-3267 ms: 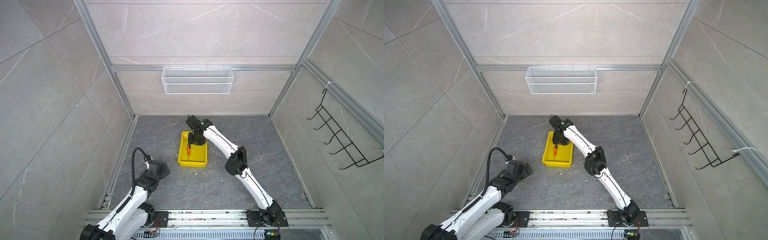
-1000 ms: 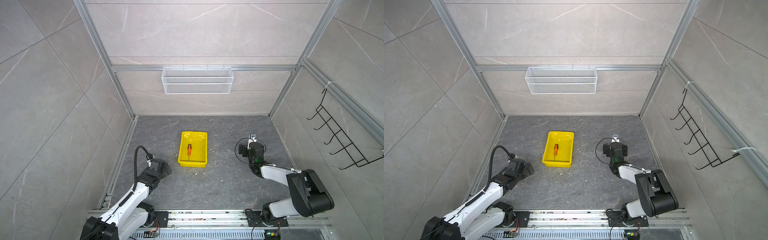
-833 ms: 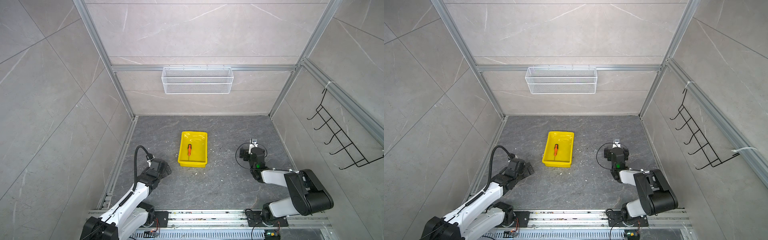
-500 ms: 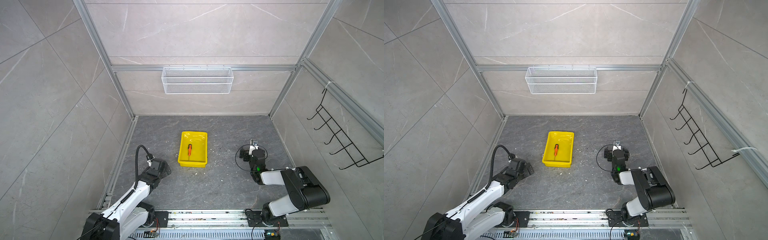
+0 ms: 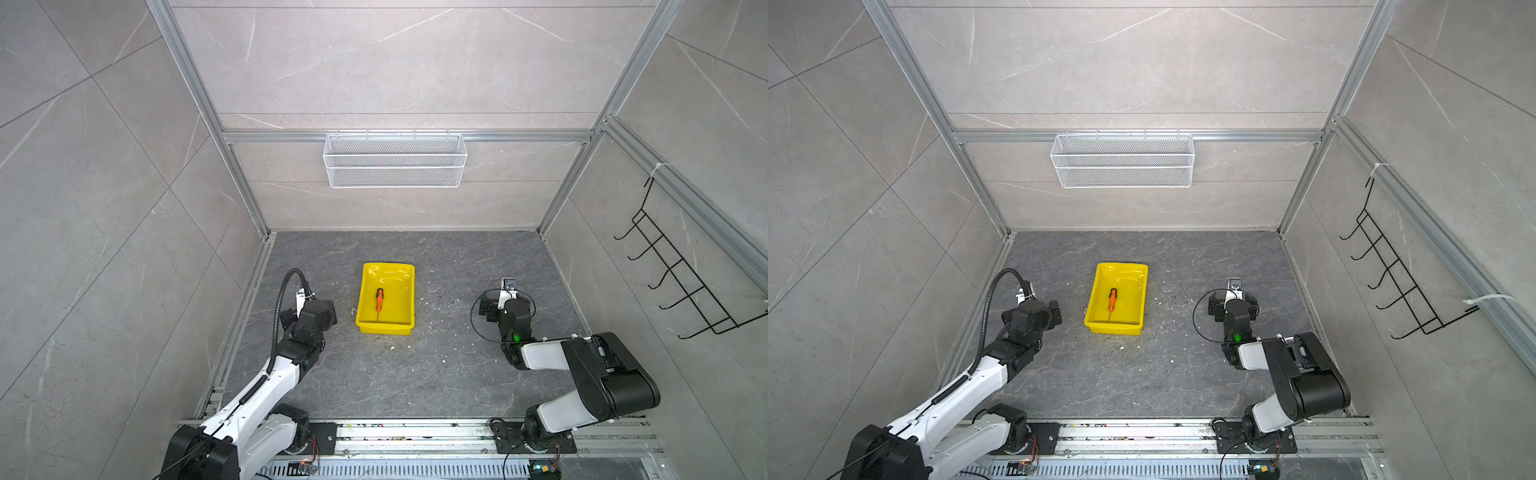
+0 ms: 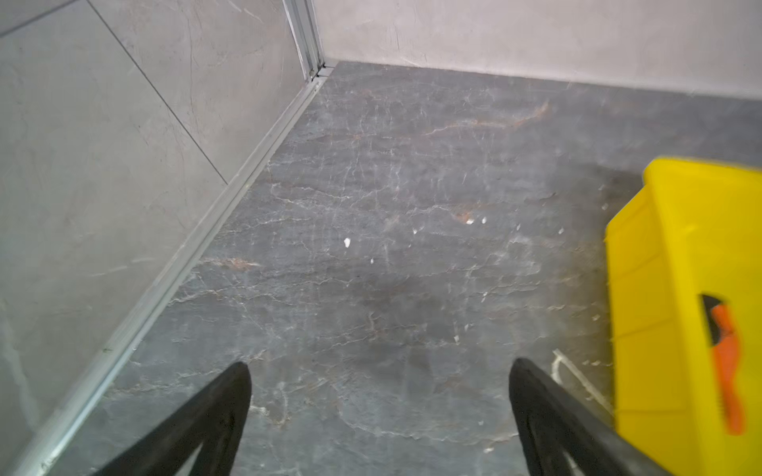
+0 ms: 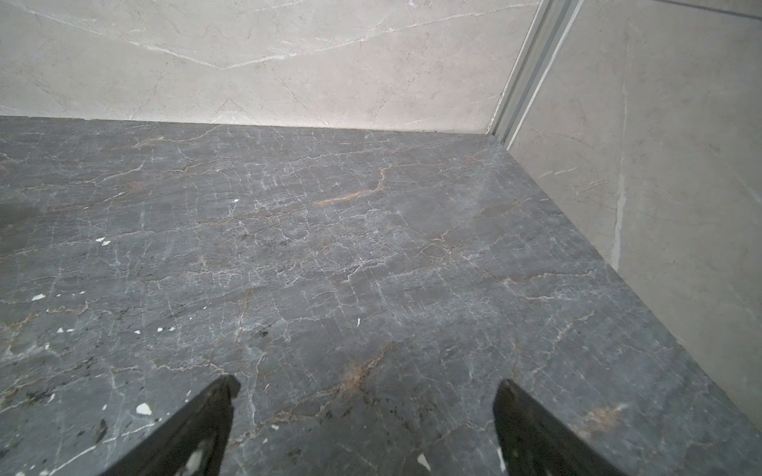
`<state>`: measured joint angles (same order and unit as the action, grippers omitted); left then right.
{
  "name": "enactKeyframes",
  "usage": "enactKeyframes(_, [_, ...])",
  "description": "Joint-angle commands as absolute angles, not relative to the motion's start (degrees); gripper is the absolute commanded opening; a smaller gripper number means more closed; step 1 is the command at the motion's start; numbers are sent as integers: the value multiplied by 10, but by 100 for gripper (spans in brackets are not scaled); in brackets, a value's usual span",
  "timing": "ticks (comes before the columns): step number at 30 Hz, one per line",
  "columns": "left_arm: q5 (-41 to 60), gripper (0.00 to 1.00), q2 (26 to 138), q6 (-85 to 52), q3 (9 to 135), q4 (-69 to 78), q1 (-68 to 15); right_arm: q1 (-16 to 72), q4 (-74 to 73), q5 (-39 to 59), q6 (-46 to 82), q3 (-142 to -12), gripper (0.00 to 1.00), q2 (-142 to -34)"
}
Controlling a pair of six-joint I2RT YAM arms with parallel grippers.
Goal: Put the screwdriver in the bin
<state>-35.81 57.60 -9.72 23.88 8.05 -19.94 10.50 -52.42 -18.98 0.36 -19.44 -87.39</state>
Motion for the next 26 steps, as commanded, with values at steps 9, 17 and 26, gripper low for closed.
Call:
enactKeyframes(9, [-195,100,816,44,169,533,-64,102,-535,-184,4,-193,99,-874])
enactKeyframes(17, [-126,100,860,7,159,580,-10,103,-535,-184,4,-193,99,-873])
enactKeyframes(26, [-101,100,861,0,198,505,3,102,-533,-181,5,-194,99,-874])
